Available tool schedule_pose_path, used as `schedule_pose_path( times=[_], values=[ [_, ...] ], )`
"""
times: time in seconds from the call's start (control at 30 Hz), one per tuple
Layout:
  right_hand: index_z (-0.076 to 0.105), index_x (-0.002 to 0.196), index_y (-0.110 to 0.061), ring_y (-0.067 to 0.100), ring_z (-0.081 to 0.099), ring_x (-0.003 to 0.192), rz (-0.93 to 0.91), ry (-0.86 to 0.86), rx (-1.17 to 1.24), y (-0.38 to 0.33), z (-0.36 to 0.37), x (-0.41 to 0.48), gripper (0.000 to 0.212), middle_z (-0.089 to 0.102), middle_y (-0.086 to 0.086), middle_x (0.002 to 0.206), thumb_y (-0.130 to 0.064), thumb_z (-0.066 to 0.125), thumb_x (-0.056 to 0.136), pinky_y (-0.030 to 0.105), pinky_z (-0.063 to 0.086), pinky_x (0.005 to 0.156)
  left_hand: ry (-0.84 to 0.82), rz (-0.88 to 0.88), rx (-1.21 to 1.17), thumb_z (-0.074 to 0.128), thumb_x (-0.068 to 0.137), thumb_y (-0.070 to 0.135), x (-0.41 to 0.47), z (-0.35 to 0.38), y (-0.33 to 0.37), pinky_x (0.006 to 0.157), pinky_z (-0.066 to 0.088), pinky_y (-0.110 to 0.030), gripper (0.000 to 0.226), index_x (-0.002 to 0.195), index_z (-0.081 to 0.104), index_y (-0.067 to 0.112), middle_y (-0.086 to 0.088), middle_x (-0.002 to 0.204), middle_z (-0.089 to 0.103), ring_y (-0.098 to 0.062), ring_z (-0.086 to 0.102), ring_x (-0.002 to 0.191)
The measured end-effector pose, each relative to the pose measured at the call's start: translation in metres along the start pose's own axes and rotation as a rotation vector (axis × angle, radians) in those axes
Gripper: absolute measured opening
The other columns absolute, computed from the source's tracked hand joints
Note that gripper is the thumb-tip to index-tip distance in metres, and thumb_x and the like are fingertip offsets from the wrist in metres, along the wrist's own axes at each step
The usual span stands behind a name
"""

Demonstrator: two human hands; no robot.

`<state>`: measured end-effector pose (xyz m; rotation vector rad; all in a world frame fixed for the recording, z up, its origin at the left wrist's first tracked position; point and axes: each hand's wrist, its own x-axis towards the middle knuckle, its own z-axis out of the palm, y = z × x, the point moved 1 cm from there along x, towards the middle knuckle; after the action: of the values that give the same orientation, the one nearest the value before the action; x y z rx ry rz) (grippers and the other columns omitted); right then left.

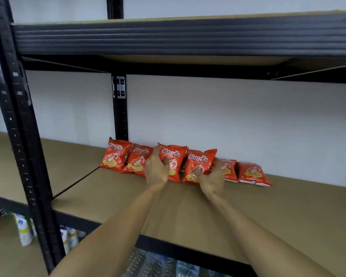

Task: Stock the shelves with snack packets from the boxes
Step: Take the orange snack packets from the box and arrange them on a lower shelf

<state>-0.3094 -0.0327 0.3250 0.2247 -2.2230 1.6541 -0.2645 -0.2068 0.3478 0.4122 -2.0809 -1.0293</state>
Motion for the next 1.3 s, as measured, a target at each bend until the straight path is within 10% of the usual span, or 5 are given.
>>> schedule_pose_path(
  times=[0.2, 0.33, 0.6, 0.83, 1.3],
  values=[
    [0.043, 0.134, -0.018, 0.029, 0.065, 0.109, -0.035, 0.062, -0.024, 0.004, 0.009, -0.001, 0.071, 0.067, 0.008, 0.120, -0.033, 0.084, 0.078, 0.048, 0.053, 0.095, -0.006, 0.125, 0.116, 0.061, 0.094, 0.016, 0.003, 0.011, -0.009, 0.090, 0.051, -0.058, 0.036, 0.130, 0.057, 0.019, -0.007, 0.111, 0.067, -0.029, 0.063, 0.104],
    [0.040, 0.140, -0.022, 0.032, 0.057, 0.119, -0.086, 0.071, -0.195, 0.007, 0.011, -0.002, 0.072, 0.062, 0.010, 0.126, -0.046, 0.076, 0.083, 0.051, 0.051, 0.096, -0.079, 0.161, 0.212, 0.061, 0.095, 0.020, -0.002, 0.011, -0.010, 0.105, 0.046, -0.051, 0.039, 0.133, 0.058, 0.020, -0.012, 0.149, 0.033, -0.031, 0.044, 0.131],
    [0.052, 0.133, -0.020, 0.032, 0.052, 0.109, -0.324, 0.158, -0.582, 0.001, 0.016, -0.010, 0.052, 0.049, 0.013, 0.120, -0.027, 0.074, 0.087, 0.043, 0.052, 0.082, -0.051, 0.229, 0.518, 0.055, 0.097, 0.037, -0.016, 0.013, -0.017, 0.111, 0.027, -0.044, 0.048, 0.144, 0.047, 0.026, -0.007, 0.151, 0.037, -0.025, 0.032, 0.138],
    [0.072, 0.114, -0.021, 0.031, 0.055, 0.100, -0.446, 0.120, -0.759, 0.006, 0.026, -0.011, 0.031, 0.058, 0.010, 0.118, -0.011, 0.073, 0.085, 0.043, 0.055, 0.078, -0.177, 0.171, 0.436, 0.050, 0.103, 0.032, -0.018, 0.015, -0.019, 0.108, 0.040, -0.050, 0.049, 0.150, 0.039, 0.025, -0.012, 0.157, 0.029, -0.032, 0.029, 0.141],
    [0.064, 0.125, -0.023, 0.028, 0.051, 0.112, -0.414, 0.049, -0.753, 0.002, 0.022, -0.016, 0.030, 0.054, 0.007, 0.125, -0.026, 0.062, 0.096, 0.043, 0.051, 0.090, -0.206, 0.233, 0.577, 0.056, 0.098, 0.040, -0.019, 0.020, -0.022, 0.102, 0.047, -0.046, 0.059, 0.151, 0.035, 0.024, -0.013, 0.144, 0.032, -0.030, 0.035, 0.131]
  ],
)
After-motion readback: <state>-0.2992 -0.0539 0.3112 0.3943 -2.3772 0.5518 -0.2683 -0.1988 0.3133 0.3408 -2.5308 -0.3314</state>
